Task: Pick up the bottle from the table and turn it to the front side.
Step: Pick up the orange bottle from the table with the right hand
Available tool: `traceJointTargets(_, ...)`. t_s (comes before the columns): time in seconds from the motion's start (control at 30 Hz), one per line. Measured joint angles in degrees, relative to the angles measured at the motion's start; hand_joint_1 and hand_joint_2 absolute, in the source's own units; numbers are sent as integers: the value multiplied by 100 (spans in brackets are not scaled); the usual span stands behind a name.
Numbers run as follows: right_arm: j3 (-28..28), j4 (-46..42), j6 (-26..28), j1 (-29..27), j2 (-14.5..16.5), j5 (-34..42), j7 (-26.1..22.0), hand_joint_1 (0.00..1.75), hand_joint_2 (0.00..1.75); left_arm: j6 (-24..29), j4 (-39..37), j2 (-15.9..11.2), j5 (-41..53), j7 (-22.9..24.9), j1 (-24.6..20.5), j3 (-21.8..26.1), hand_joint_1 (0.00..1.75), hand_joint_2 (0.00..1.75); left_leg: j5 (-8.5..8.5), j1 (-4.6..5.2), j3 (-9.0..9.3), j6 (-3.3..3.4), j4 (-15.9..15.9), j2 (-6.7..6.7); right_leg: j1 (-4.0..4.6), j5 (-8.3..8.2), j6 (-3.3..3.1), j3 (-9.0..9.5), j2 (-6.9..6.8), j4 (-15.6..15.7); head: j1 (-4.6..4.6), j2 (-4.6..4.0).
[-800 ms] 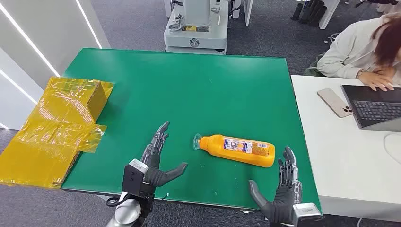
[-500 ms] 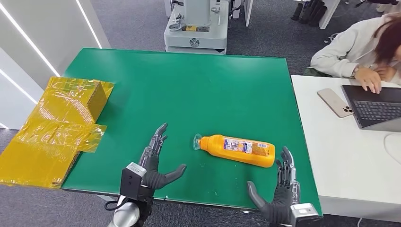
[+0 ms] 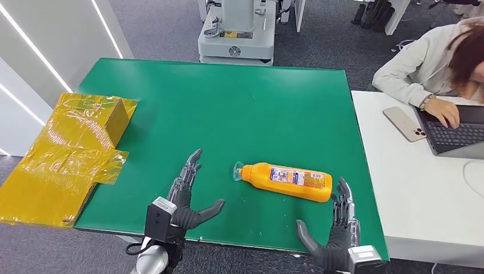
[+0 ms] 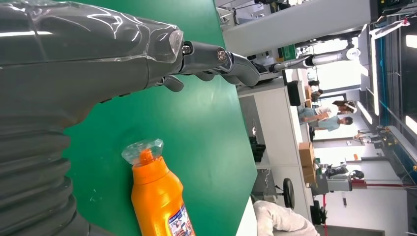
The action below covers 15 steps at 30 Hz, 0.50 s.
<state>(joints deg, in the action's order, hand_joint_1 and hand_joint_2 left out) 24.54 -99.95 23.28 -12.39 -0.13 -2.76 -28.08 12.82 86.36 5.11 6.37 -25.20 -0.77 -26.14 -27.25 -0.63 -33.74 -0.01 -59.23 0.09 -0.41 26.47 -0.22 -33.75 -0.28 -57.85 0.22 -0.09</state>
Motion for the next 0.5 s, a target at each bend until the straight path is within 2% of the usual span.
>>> traceJointTargets(0.17,2,43,12,74,-26,-544,337,0,175,-62,-1,2,29,2,-5,0,0,175,0,0,0,0,0,1,0,0,0,0,1,0,0,0)
traceJointTargets(0.4,-98,411,243,456,-171,-2187,887,0,175,-258,-6,28,31,14,-80,-10,0,175,0,0,2,0,-1,1,0,-2,0,1,1,0,1,0)
traceJointTargets(0.5,-180,637,181,680,-305,-2984,1221,0,175,-372,-32,33,9,18,-165,-30,0,175,0,1,2,0,-2,3,-1,-3,0,1,3,0,0,0)
